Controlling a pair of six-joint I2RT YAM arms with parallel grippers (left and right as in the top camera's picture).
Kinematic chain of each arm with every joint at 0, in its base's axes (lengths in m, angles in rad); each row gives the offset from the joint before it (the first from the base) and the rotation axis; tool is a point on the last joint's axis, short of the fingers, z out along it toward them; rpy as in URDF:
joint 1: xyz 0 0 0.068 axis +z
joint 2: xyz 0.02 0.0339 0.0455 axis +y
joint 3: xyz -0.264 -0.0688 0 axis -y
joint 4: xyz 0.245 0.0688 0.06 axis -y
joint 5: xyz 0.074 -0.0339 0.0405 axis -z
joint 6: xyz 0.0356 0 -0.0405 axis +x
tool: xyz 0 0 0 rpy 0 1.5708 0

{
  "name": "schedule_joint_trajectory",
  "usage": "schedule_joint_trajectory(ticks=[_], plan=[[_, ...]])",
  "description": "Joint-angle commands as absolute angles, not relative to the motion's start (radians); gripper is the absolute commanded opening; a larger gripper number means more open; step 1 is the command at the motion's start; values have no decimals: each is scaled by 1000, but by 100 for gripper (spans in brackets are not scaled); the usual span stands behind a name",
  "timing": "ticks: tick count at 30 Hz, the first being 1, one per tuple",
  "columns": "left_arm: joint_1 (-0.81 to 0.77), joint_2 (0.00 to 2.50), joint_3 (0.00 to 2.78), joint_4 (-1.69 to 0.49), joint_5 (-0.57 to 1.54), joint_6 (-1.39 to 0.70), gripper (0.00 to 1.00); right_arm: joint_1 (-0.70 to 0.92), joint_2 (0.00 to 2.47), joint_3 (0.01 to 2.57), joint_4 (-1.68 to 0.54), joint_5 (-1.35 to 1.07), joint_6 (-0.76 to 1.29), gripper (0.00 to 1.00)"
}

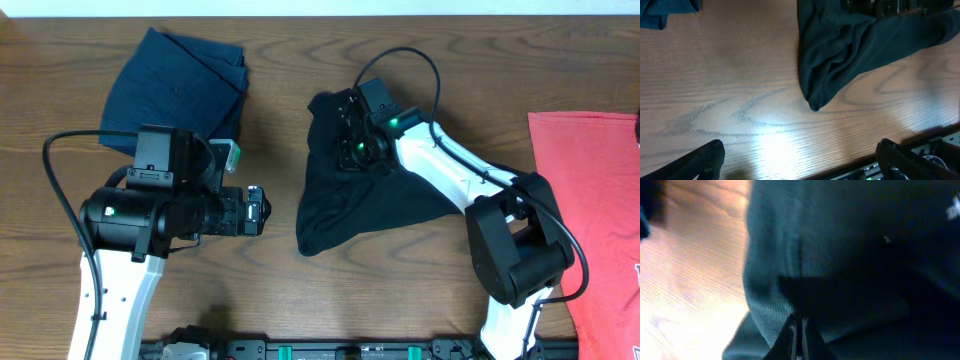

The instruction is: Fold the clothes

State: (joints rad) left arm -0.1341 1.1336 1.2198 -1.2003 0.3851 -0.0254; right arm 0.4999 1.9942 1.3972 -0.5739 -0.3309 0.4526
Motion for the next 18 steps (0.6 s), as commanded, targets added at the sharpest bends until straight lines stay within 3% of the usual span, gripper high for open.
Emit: schedule_joint_trajectory(ticks=[1,9,14,18], plan=[[-137,1136,1215,-1208,373,-19,98,505,1970,1398,-533,-334,400,1],[-137,1136,1215,-1219,373,-19,98,539,1824,1399,-460,-552,199,1],[-137,1136,1215,-1219,346,-19,98,633,1797,1399,-469,-531,177,1],[-137,1136,1215,-1223,346,-19,98,719,1822,1399,-519,-371,228,1]])
